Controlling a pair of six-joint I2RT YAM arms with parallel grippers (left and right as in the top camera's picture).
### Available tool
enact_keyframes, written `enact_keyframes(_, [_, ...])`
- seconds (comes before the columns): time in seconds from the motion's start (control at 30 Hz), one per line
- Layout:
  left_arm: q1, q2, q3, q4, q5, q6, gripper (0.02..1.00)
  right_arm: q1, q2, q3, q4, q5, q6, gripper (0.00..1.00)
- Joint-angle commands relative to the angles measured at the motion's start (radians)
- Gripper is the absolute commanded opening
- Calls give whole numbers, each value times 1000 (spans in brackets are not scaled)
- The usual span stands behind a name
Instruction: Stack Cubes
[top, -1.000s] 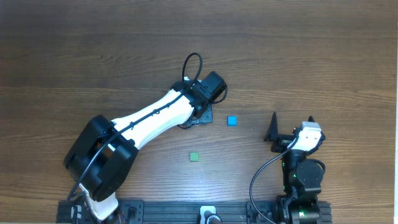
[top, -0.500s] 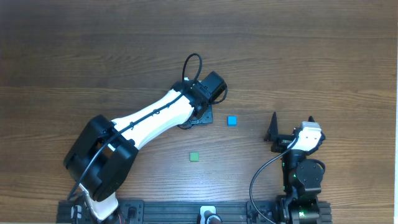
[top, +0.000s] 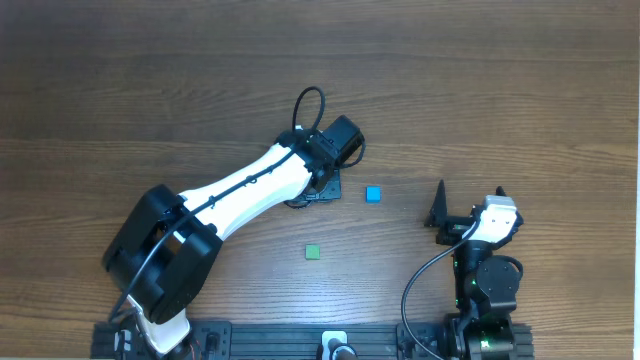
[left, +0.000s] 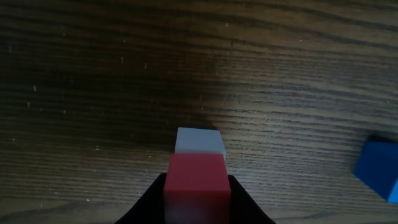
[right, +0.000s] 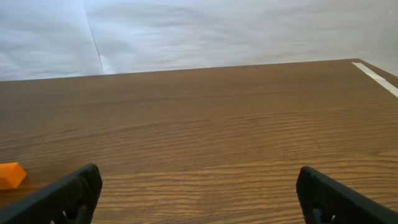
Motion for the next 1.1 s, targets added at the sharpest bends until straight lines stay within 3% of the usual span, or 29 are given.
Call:
enact_keyframes(0.03, [-5, 17, 8, 2, -16, -14, 169, -7, -6, -7, -2, -8, 3, 993])
enact_keyframes(0.37, [-5, 19, 8, 8, -16, -14, 180, -7, -6, -7, -2, -8, 3, 991])
enact_keyframes(1.1, [-5, 30, 8, 15, -18, -14, 367, -7, -6, -7, -2, -8, 3, 993])
